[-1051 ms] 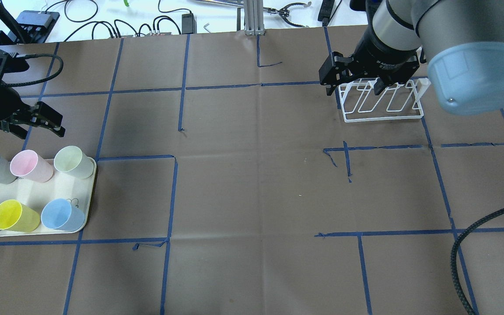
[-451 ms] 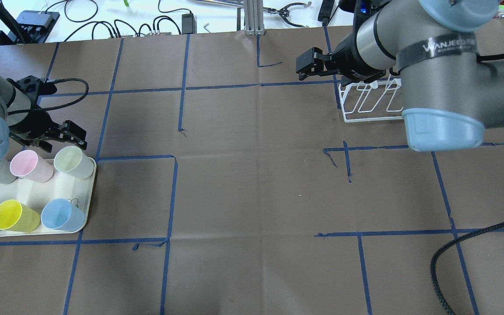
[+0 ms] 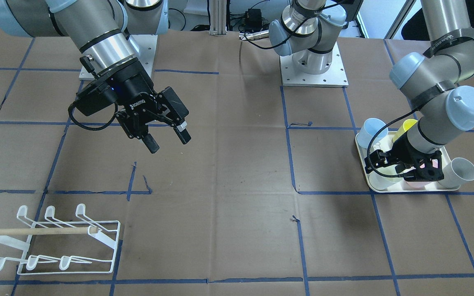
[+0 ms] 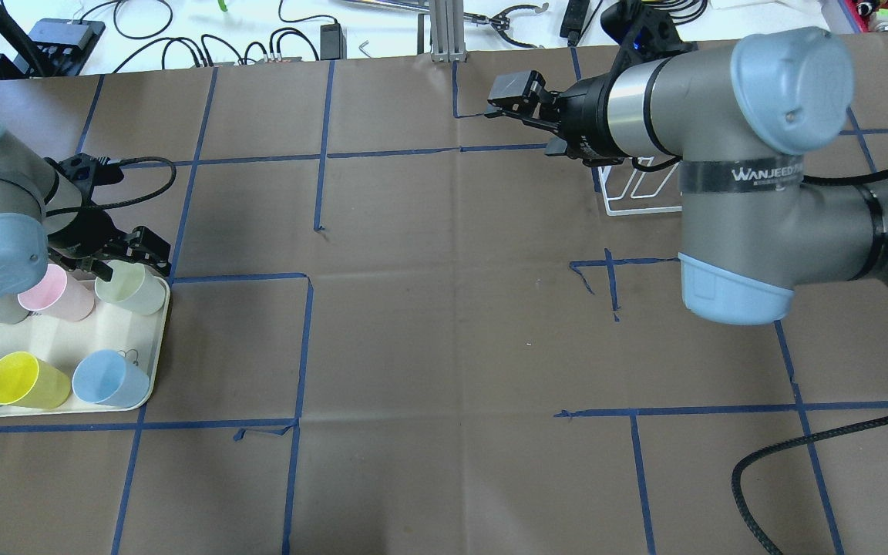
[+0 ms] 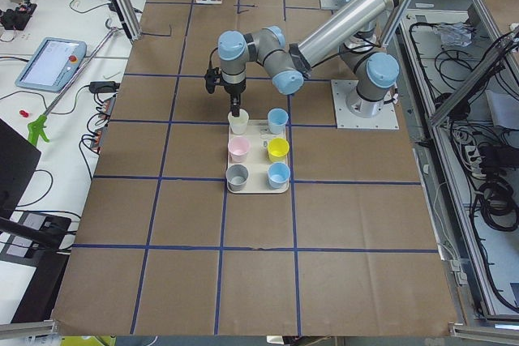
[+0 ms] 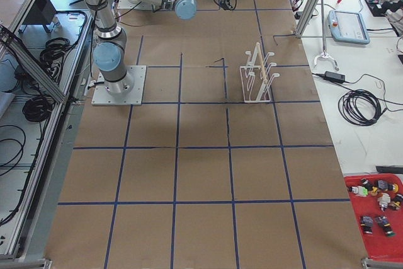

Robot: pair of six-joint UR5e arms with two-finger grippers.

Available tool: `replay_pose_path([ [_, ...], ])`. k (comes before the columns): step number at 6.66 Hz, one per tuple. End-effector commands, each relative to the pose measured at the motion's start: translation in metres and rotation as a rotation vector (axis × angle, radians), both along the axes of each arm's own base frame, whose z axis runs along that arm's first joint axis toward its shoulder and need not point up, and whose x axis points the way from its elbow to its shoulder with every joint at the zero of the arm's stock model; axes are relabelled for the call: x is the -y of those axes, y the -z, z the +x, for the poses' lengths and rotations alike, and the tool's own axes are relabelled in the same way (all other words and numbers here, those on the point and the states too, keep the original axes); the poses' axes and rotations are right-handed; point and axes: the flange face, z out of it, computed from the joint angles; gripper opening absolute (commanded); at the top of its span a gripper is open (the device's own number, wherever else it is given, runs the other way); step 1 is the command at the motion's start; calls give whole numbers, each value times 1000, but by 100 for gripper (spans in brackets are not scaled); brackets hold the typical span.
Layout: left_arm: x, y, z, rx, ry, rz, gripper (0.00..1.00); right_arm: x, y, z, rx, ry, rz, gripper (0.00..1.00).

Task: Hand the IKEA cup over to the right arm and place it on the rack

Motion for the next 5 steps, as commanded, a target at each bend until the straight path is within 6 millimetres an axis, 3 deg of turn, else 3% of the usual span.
replay_pose_path([
  [1, -7, 11, -3, -9, 1, 24, 99, -22, 17, 5, 225, 141, 30, 100],
  [2, -7, 11, -2, -6, 3, 24, 99, -32, 26, 5, 269, 175, 35, 99],
  [3, -7, 9, 1, 19, 6, 29, 91, -39, 31, 4, 283, 182, 20, 99],
  [4, -9, 10, 3, 44, 8, 44, 74, -41, 30, 6, 294, 168, 20, 99],
  [5, -9, 10, 3, 44, 11, 43, 51, -41, 30, 7, 316, 181, 40, 99],
])
